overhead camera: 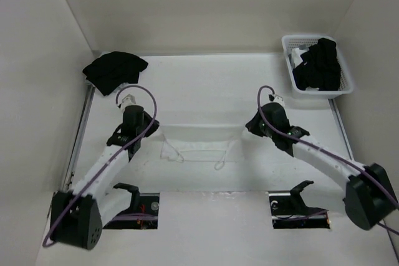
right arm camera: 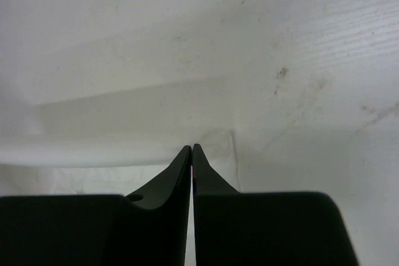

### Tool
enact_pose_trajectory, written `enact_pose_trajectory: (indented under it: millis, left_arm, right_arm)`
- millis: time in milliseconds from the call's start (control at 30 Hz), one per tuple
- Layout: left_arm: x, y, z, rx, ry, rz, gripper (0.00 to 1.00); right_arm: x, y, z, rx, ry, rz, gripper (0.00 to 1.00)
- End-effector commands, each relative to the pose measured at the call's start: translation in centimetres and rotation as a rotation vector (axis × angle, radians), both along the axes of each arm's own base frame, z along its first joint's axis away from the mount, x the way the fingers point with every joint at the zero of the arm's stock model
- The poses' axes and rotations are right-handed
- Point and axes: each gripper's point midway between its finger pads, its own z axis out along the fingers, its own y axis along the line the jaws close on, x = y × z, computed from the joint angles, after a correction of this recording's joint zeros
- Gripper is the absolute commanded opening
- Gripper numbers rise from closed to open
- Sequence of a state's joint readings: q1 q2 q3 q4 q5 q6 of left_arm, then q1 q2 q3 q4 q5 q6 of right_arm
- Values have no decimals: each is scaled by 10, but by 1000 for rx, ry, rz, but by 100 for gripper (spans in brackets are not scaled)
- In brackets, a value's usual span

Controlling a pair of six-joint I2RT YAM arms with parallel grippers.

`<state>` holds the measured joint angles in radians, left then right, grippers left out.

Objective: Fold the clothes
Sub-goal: Fold the tank top

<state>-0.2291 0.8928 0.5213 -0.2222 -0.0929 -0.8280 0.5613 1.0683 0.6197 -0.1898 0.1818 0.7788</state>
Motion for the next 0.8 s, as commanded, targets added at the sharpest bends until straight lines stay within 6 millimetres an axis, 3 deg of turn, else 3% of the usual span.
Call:
enact_pose_trajectory:
  millis: [0,200,333,533,767]
  left_arm:
    - [71,-6,42,4,-208,27,1]
    - [143,-15,17,15,-181,58,1]
    - [160,-14,8,-14,-162,72,1]
    - [135,-16,12,-51,-195,50,2]
    - [80,-15,-4,-69,-190,21,2]
  right_arm:
    - [59,24,42,97,-168,92,6]
    - [133,16,21,89,-116,42,6]
    - [152,13,18,103,-110,18,6]
    - [135,8,18,113,-129,7,7]
    - [96,-2,-13,134,-85,-15,7]
